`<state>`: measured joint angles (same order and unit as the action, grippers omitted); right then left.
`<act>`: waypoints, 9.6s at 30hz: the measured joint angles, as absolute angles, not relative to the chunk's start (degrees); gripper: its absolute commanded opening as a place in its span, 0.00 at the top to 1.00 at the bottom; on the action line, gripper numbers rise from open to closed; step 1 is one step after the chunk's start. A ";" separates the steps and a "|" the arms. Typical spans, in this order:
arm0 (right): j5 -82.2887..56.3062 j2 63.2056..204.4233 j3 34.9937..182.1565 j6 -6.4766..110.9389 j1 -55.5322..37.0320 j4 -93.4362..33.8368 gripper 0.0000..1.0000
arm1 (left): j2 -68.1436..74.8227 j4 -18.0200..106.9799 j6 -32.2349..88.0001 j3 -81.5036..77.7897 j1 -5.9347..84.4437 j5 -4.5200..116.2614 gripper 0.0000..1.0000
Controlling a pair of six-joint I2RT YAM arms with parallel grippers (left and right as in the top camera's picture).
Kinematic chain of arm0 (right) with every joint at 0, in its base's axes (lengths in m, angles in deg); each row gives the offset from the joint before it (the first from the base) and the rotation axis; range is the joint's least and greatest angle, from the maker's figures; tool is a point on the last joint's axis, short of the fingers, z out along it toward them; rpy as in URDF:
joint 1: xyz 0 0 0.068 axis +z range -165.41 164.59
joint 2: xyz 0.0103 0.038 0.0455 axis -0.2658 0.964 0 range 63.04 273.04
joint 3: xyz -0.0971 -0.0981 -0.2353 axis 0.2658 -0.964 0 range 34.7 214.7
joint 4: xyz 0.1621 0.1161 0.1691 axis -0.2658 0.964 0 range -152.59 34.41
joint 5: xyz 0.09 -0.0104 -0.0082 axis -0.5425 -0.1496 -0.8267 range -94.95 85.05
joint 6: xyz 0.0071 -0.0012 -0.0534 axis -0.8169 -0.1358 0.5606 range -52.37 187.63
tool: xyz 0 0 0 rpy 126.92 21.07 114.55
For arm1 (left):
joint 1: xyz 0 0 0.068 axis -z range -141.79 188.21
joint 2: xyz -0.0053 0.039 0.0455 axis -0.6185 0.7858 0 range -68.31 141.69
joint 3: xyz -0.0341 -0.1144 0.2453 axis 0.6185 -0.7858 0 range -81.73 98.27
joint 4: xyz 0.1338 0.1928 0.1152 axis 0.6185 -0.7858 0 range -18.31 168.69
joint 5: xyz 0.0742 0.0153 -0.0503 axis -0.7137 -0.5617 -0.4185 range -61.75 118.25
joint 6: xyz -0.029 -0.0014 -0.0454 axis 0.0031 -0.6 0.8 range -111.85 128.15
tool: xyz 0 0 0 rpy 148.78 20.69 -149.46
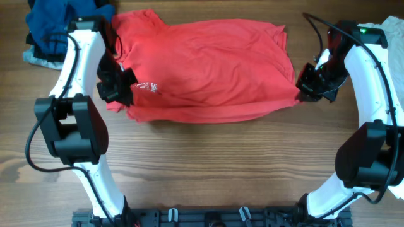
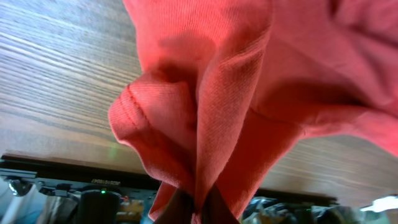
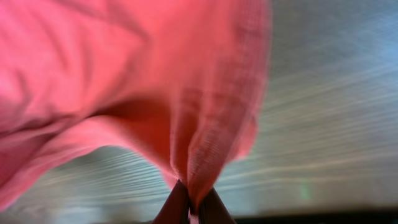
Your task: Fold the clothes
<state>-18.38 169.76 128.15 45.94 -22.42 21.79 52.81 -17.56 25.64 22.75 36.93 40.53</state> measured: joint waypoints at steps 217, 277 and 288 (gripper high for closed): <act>-13.96 159.03 103.54 37.46 -9.55 -9.53 0.75 | 20.64 40.60 49.95 -26.27 41.10 28.99 0.89; -25.48 168.45 116.83 57.89 -19.80 -39.01 0.07 | 22.10 37.91 38.17 -13.94 38.59 29.86 0.00; -25.94 187.48 126.36 57.15 -19.80 -42.79 0.16 | 26.21 31.09 38.14 -13.99 38.59 29.86 0.00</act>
